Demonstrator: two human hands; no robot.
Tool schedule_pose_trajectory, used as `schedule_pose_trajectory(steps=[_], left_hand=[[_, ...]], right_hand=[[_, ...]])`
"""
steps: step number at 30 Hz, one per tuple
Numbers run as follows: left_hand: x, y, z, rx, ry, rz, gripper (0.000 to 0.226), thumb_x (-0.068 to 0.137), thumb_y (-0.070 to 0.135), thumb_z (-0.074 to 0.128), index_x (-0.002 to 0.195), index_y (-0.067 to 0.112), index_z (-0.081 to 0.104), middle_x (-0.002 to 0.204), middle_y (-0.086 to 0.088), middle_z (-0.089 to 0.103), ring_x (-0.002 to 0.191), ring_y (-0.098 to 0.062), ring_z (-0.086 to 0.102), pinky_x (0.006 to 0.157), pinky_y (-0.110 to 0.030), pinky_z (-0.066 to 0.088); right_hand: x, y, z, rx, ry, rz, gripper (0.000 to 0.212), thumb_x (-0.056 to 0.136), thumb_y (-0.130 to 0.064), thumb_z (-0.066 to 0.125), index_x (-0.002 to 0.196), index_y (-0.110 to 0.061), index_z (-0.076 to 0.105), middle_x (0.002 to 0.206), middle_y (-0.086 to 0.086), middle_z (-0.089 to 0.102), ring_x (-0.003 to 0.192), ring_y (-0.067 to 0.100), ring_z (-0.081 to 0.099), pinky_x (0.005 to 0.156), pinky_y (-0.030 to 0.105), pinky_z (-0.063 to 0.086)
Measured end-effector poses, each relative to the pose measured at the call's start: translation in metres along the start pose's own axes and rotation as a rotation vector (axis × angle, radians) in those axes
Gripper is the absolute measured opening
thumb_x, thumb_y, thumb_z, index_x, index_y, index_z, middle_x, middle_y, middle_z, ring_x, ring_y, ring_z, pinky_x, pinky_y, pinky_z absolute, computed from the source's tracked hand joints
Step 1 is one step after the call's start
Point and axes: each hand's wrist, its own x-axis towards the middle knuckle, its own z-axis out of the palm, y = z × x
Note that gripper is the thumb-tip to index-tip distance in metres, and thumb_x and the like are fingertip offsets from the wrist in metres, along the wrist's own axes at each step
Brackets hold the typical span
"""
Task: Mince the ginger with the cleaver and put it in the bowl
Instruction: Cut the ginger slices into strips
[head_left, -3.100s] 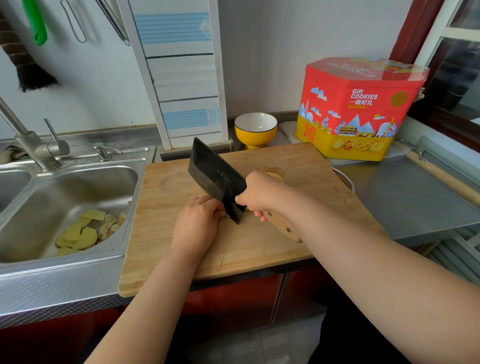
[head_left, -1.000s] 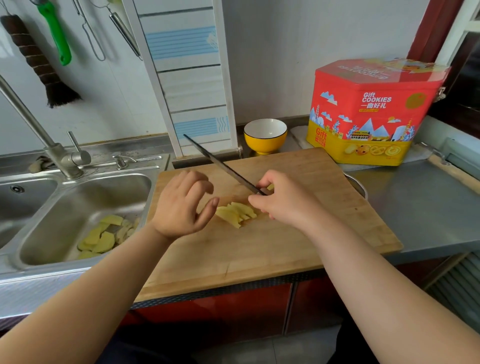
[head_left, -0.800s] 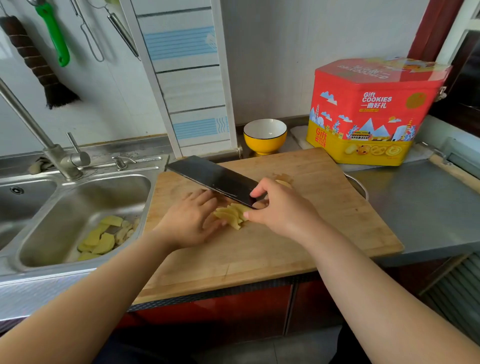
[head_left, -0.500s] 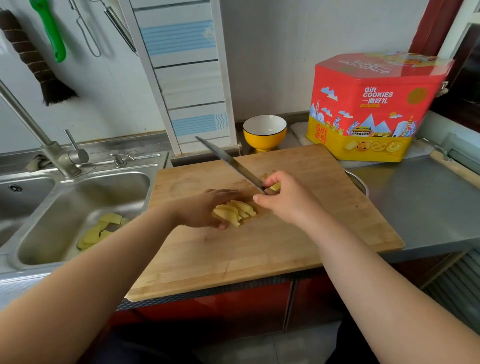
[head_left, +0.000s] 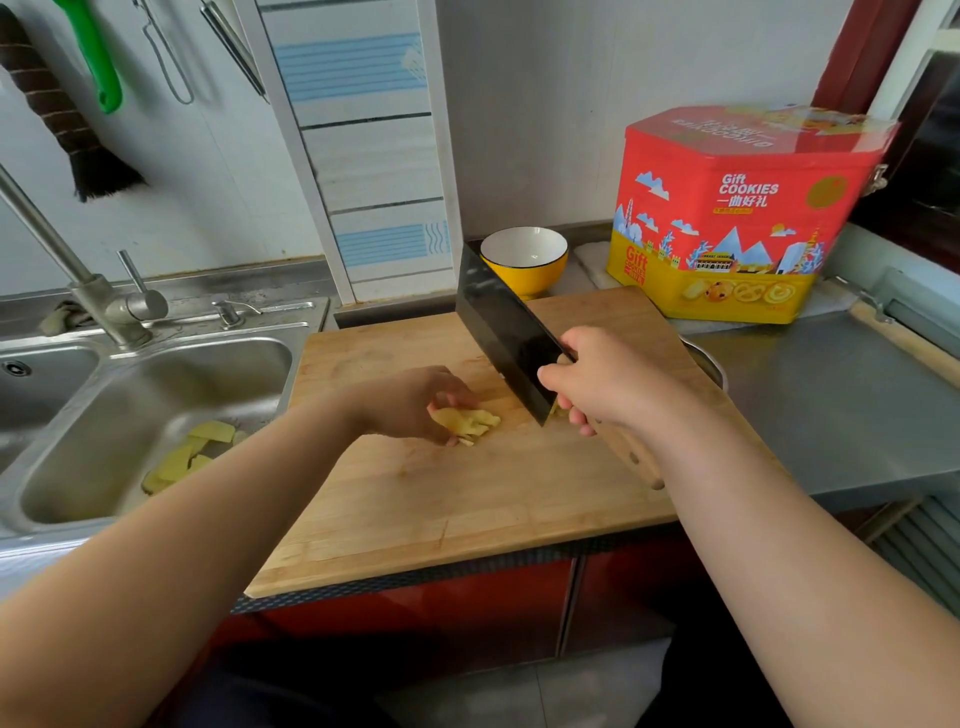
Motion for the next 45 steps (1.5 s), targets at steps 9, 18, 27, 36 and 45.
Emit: schedule_pose_trajectory(steps=[9,18,27,36,45], left_hand=[[-0.017,0.023,0.026,0.012,0.232,-0.275,0.046,0.083,0.039,0.068,0.125,0.026,0.053,0.12,0.003,0.053,0.101,-0.014,0.053,0.087,-0.028,0.048],[-0.022,0.058,0.07,0.146,0.572,-0.488,0.05,0.091,0.055,0.048,0.118,0.014,0.053,0.113,-0.007,0.055,0.093,-0.023,0.057,0.064,-0.03,0.043],[-0.037,0.035,0.077,-0.093,0.578,-0.279,0.065,0.08,0.053,0.066,0.133,0.026,0.041,0.128,0.004,0.046,0.12,-0.017,0.041,0.102,-0.032,0.037],[-0.024,0.027,0.085,-0.075,0.678,-0.053,0.035,0.085,0.032,0.066,0.105,0.021,0.039,0.109,0.005,0.037,0.1,-0.013,0.04,0.091,-0.025,0.038],[-0.028,0.025,0.085,-0.053,0.714,-0.006,0.031,0.08,0.036,0.068,0.09,0.025,0.041,0.101,0.006,0.038,0.094,-0.015,0.039,0.084,-0.024,0.035]], right_hand=[[0.001,-0.006,0.005,-0.157,-0.085,0.047,0.051,0.101,-0.024,0.048,0.148,-0.009,0.033,0.093,0.014,0.068,0.071,0.021,0.066,0.075,0.041,0.061],[0.009,-0.011,0.011,-0.209,-0.077,0.055,0.055,0.101,-0.026,0.047,0.151,-0.012,0.03,0.091,0.013,0.069,0.073,0.022,0.068,0.074,0.038,0.061],[0.005,-0.014,0.012,-0.213,-0.174,0.027,0.058,0.099,-0.021,0.049,0.152,-0.011,0.028,0.092,0.015,0.069,0.068,0.019,0.062,0.068,0.035,0.06],[0.003,-0.018,0.015,-0.282,-0.195,-0.012,0.062,0.099,-0.02,0.048,0.155,-0.017,0.022,0.094,0.015,0.068,0.069,0.019,0.062,0.067,0.034,0.058],[0.002,-0.013,0.011,-0.22,-0.116,-0.017,0.06,0.098,-0.02,0.048,0.153,-0.015,0.027,0.084,0.012,0.063,0.06,0.016,0.057,0.054,0.029,0.053]])
